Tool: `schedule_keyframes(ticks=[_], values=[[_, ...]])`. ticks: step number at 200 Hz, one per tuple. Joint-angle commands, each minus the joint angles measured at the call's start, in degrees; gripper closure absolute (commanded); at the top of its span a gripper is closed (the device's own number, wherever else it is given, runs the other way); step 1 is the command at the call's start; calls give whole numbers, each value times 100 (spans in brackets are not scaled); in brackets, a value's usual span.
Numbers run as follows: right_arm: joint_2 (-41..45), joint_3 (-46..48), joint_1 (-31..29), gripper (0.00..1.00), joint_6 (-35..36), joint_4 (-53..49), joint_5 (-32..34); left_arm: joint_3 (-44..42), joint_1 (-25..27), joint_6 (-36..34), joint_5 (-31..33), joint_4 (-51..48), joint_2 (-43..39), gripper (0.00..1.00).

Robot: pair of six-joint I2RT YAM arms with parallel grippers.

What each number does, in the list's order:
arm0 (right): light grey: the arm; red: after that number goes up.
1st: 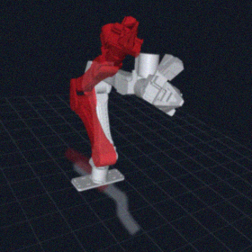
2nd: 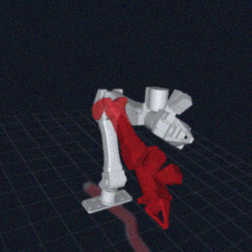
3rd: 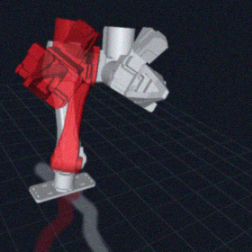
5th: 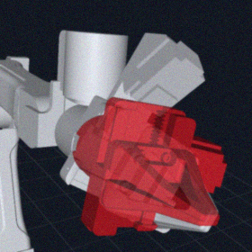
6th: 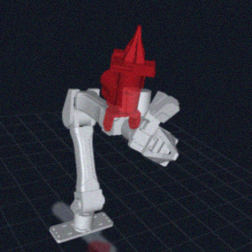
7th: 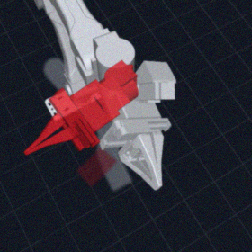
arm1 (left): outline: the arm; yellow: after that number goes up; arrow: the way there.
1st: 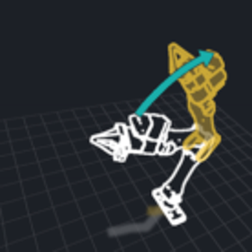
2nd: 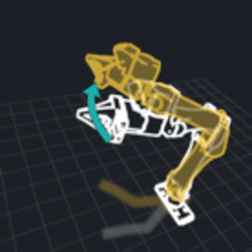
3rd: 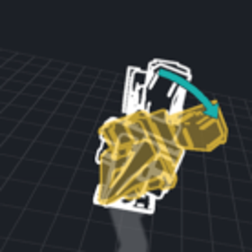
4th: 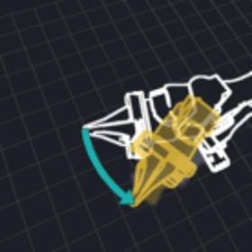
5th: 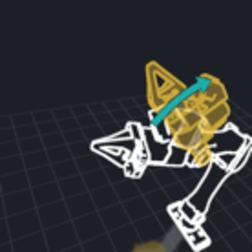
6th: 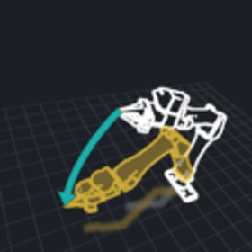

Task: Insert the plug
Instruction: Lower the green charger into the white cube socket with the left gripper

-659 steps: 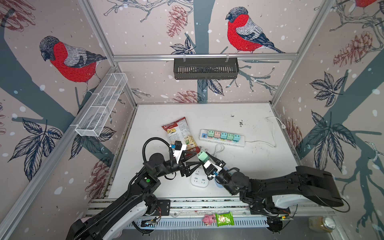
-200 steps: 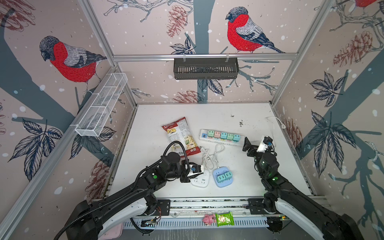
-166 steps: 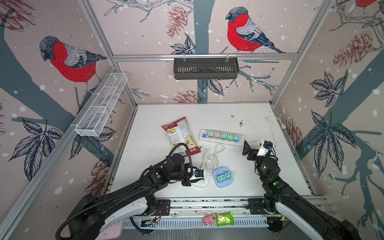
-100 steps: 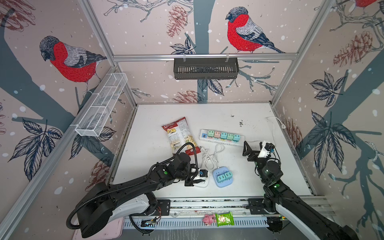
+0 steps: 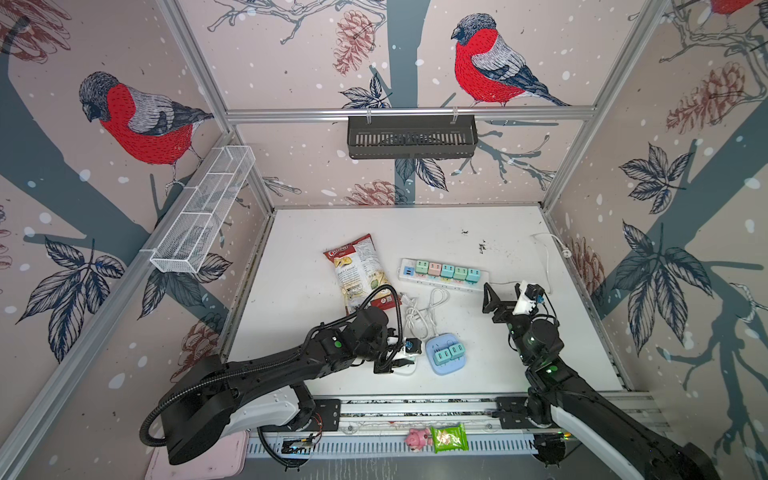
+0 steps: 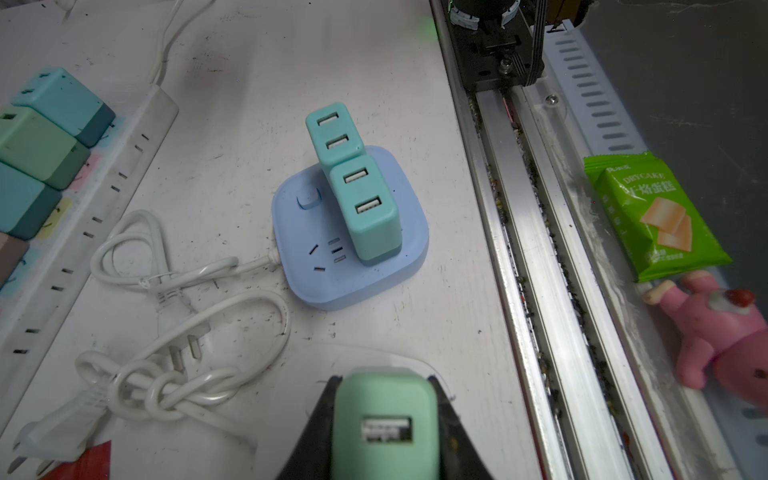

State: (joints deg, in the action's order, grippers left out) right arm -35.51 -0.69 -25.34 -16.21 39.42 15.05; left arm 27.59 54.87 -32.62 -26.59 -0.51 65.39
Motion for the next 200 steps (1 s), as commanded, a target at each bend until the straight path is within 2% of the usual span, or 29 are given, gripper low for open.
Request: schedule_keyframes(ticks=[1,38,138,180,200], values=[[61,29,3,0,48,171,-37,178,80,255,90,-160,221,100],[26,17,3,1,57,176,-63,398,155,335,351,-486,576,100],[133,44,3,0,42,128,-75,434,161,317,731,-747,740,100],[149,57,4,0,52,132,-86,518,165,289,675,-775,942,100],[164,66,4,0,40,116,-90,884,171,649,582,-849,1255,100]])
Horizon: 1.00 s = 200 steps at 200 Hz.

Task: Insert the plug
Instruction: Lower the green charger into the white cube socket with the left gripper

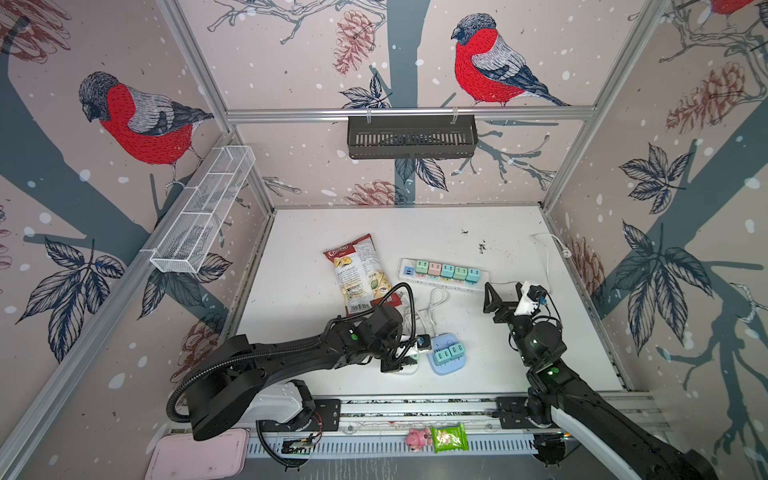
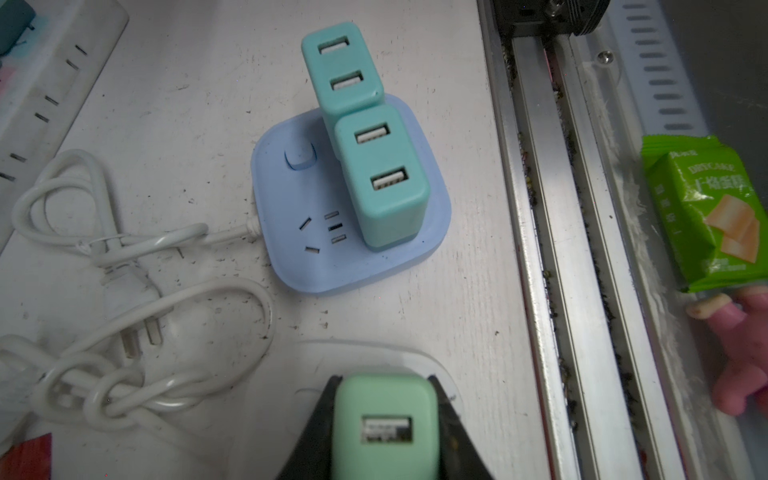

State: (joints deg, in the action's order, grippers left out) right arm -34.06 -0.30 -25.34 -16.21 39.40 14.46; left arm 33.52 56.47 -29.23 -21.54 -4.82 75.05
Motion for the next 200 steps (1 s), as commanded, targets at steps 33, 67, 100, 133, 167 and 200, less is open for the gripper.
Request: schedule_keyframes(ticks=[33,67,100,133,167,200], values=[[111,54,4,0,31,103,-13,604,61,821,-192,108,885,100],[98,40,3,0,43,113,-40,429,232,1190,11,466,967,100],[146,55,3,0,44,85,-40,-145,242,1659,-26,1316,720,100],[145,58,5,0,39,94,-31,-617,242,1939,12,2066,655,100],[94,38,8,0,32,94,-30,-625,243,1948,110,1930,779,100],[95,42,7,0,30,94,-26,-667,243,1896,145,1970,808,100]])
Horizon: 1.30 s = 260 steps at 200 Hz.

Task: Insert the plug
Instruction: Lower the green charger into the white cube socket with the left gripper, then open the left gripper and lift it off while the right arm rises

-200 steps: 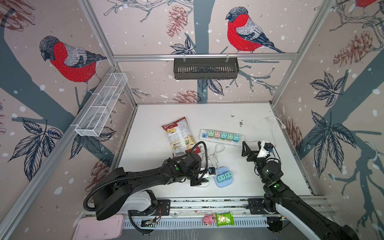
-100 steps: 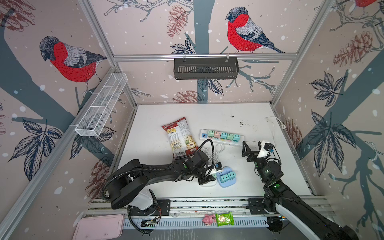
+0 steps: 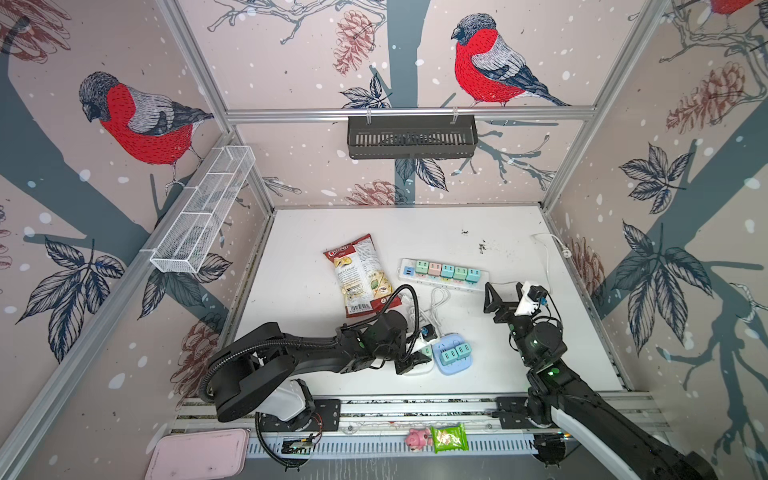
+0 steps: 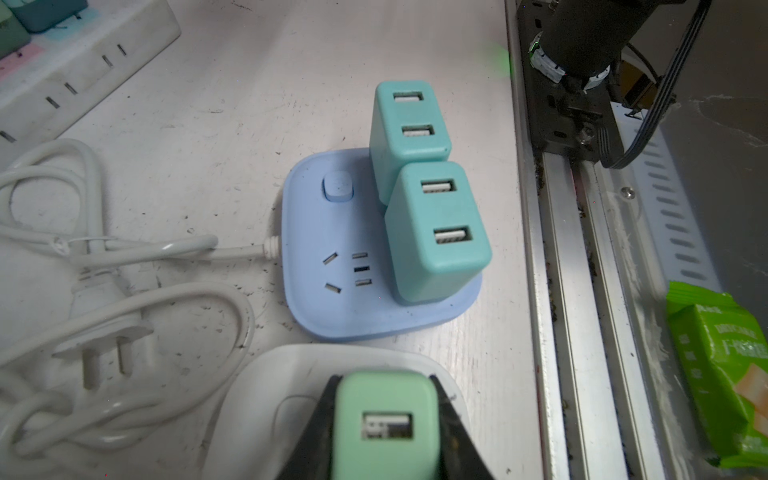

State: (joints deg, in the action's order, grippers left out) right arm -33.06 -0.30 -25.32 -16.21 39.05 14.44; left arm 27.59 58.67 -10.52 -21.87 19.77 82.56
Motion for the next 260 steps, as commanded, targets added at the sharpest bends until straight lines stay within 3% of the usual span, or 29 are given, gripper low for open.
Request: schedule_keyframes(ticks=[1,121,136,139,141,142,144,146,198,225,245,260], values=[[-2,40,3,0,34,129,-26,-72,22,25,176,-490,53,100],[-6,39,7,0,22,126,-11,79,447,-27,1011,-746,1,100],[-2,38,1,0,26,129,-4,71,443,-5,1079,-772,-98,78],[-7,39,4,0,24,129,-3,72,443,-9,1079,-780,-131,65],[-3,39,6,0,17,127,-2,75,443,-19,1079,-788,-147,27],[-5,43,8,0,15,128,-2,77,443,-20,1084,-789,-155,17],[-3,42,9,0,13,129,4,83,443,-29,1087,-803,-186,5],[-2,37,5,0,12,129,10,83,443,-35,1094,-811,-218,3],[-81,9,61,0,-85,129,269,322,434,-134,1616,-1353,-1719,1],[73,-307,166,0,-431,-615,760,83,417,141,3025,-954,-3084,2],[384,-630,172,0,-887,-1481,1223,-500,284,49,4218,54,-4203,1],[661,-882,184,0,-1121,-2035,1367,-915,-117,6,4899,793,-4943,1]])
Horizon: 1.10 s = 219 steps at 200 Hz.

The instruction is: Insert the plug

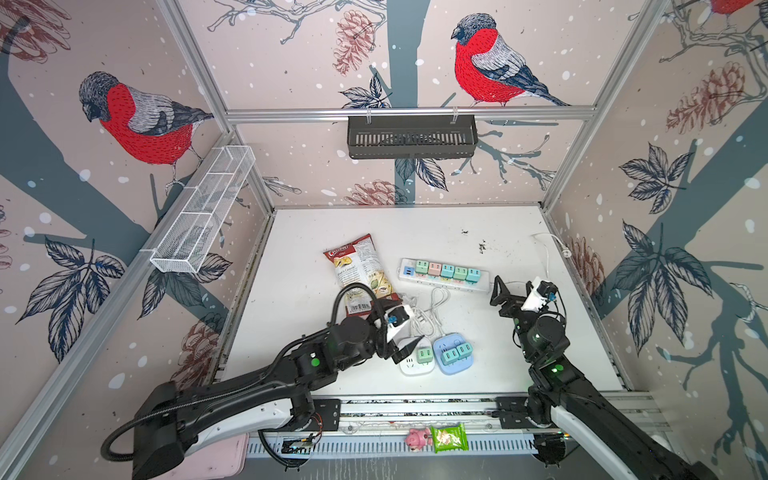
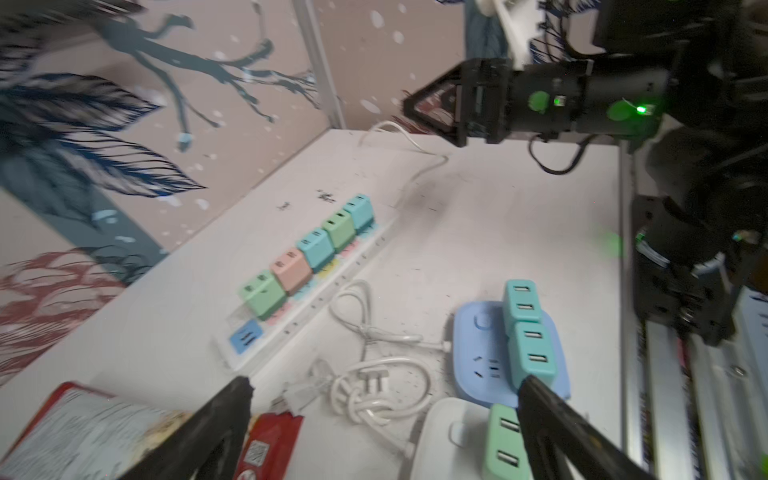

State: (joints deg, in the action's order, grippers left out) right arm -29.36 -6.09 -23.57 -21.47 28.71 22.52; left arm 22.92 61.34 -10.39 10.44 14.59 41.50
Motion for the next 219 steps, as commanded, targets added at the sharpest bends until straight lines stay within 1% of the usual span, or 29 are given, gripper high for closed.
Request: schedule_keyframes(ticks=[1,18,29,40,51,62,74,82,90,96,103,113,122,134,138,147,156,162,166,179,186,201,208,219], values=[[313,-313,10,1,-616,-1022,572,-473,-424,-7,1697,1363,-902,1],[541,-393,19,0,-854,-1066,718,-990,-1204,170,2093,2028,-1620,1],[579,-424,28,0,-1065,-974,783,-1212,-1864,469,2269,2215,-1976,1],[516,-557,28,1,-1231,-999,930,-1410,-2571,875,2245,2232,-2227,1],[348,-736,50,1,-1247,-1046,1014,-1636,-3291,1307,2074,2291,-2311,1],[111,-929,58,1,-1228,-1047,1045,-1881,-3988,1719,1772,2355,-2207,2],[-225,-1099,103,1,-1077,-826,937,-2208,-4650,2092,1440,2671,-1826,2],[-498,-1245,132,0,-868,-661,858,-2426,-4971,2326,1374,3036,-1410,2],[-766,-1418,185,1,-626,-572,865,-2601,-5211,2547,1457,3422,-923,2],[-958,-1568,229,0,-403,-580,880,-2638,-5309,2598,1628,3717,-566,2],[-1184,-1754,312,1,-72,-619,926,-2539,-5337,2575,1757,3647,-244,3],[-1489,-1951,471,0,346,-647,985,-2351,-5363,2328,1631,3583,172,3],[-1714,-2025,704,1,749,-572,933,-2251,-5365,2128,1485,3756,569,3],[-1961,-1983,1107,1,1226,-500,850,-2141,-5368,2052,1398,4043,1136,2],[-2032,-1955,1285,0,1150,-563,859,-2109,-5376,2050,1368,4152,1317,2],[-2126,-1869,1649,0,520,-723,841,-2036,-5374,2050,1242,4424,1812,2],[-2144,-1580,1943,0,229,-488,345,-1868,-5370,1996,1075,4584,2205,2],[-2135,-1325,2056,1,281,-175,20,-1683,-5370,1887,840,4378,2354,2],[-2135,-1149,2075,0,326,115,-53,-1584,-5370,1834,720,4242,2416,2],[-2194,-664,2067,1,460,767,147,-1449,-5370,1769,618,4221,2574,2],[-2276,-462,2067,0,492,1013,296,-1478,-5370,1680,594,4379,2620,2],[-2530,-314,2059,0,633,1406,411,-1668,-5370,1104,361,5048,2750,2],[-2686,-300,2029,0,718,1578,411,-1679,-5370,863,432,5227,2857,2],[-2932,-203,1951,0,815,1995,524,-1553,-5378,846,697,5205,3041,2]])
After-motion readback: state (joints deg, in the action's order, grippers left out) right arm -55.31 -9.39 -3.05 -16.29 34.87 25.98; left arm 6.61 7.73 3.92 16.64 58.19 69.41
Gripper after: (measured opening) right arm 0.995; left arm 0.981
